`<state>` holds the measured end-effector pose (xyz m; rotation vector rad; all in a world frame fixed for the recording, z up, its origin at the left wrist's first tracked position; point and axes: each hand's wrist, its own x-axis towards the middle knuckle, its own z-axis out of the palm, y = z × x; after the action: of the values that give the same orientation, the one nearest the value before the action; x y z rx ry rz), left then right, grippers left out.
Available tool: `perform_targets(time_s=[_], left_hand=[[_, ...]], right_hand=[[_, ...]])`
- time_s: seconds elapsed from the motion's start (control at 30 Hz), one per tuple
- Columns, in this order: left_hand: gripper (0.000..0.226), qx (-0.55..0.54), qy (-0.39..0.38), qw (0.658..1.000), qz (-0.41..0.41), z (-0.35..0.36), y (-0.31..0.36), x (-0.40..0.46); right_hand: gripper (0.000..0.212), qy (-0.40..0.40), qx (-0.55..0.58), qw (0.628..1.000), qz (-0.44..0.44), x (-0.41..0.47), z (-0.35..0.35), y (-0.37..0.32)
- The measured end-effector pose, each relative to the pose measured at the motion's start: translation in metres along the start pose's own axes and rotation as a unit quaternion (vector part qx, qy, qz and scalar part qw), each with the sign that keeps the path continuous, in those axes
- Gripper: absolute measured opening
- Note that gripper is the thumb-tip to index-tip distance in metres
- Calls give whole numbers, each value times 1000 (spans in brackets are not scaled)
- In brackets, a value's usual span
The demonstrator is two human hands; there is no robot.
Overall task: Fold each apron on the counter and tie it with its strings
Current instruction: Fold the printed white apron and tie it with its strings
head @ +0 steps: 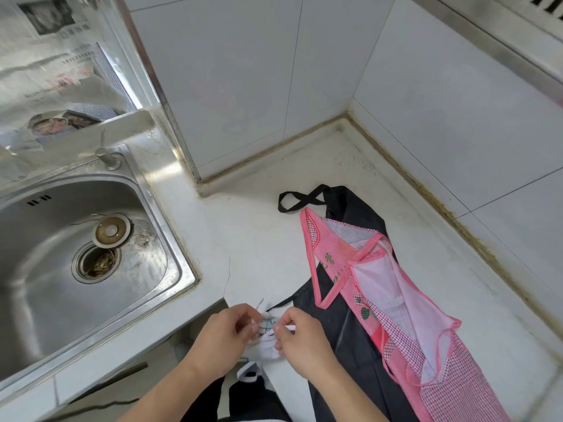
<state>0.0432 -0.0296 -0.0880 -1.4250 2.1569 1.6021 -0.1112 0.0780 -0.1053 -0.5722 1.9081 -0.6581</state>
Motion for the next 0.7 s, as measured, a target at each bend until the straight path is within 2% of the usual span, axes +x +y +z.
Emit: perform_targets(time_s=[0.13,0.23,0.37,0.5,0.57,0.7], left_hand=[[44,-50,55,997,-5,-1,2,-6],[20,-53,57,997,-8,-4,4,-7],[34,-18,41,999,8,-5,1,-10],[20,16,-3,1000,-15,-11,3,-11],[23,-9,-34,999,-34,-13,5,-12],[32,-144,-50,985,-78,-12,6,-13]], right_hand=[[14,-5,-5,1000,7,-1,-1,-4],[14,-2,-20,1000,6,-2,-4,-6],[17,3,-19,1000,6,-2,-4,-4],[19,8,-14,1000,3,-3,-4,-3],[19,11,-14,1000,2,-3,-4,-4],[20,14,-12,1000,6,-4,-3,-5]])
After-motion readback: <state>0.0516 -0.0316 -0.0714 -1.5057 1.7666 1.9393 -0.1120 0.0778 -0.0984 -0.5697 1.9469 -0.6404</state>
